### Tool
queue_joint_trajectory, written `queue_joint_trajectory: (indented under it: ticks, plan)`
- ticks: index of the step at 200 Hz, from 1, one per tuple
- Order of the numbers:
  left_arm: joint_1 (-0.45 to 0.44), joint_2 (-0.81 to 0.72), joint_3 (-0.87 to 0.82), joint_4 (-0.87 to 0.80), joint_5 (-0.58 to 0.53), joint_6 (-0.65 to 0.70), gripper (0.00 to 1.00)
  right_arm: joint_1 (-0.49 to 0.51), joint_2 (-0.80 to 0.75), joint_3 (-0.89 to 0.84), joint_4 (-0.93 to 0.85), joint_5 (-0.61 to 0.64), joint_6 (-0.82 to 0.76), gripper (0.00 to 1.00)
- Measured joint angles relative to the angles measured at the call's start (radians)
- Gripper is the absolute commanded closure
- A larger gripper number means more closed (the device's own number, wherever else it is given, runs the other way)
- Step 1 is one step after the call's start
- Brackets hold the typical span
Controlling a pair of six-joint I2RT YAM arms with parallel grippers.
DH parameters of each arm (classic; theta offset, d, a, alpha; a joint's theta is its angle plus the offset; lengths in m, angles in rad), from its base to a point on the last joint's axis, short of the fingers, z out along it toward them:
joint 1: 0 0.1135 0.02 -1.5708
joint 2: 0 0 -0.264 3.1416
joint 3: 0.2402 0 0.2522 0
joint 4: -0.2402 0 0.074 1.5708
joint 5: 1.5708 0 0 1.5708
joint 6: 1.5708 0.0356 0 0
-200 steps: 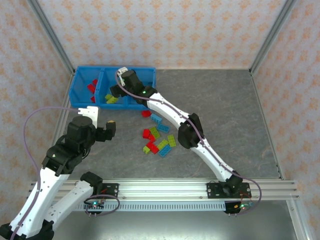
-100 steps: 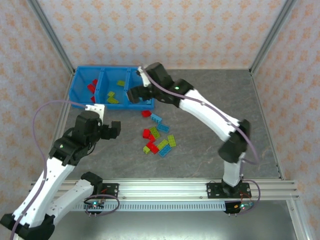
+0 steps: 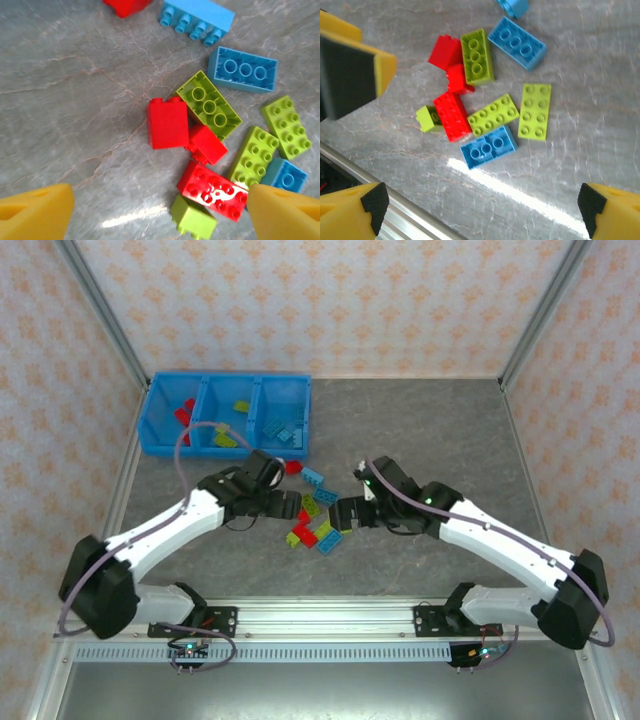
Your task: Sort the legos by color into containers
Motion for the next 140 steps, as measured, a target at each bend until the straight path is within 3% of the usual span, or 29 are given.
queue_joint_trajectory:
  ticks: [33,56,140]
  plan:
    - [0.000,0.150,0.004,0.054,0.008,-0.006,0.27,0.000,-0.041,-0.020,0.006,0.001,0.041,0.00]
    - [0.000,0.217,0.020,0.079,0.008,-0.007,0.29,0.000,-0.035,-0.009,0.005,0.004,0.046,0.00]
    - [0.000,0.329,0.061,0.162,-0.001,-0.002,0.56,0.000,-0.007,0.006,0.008,0.003,0.068,0.00]
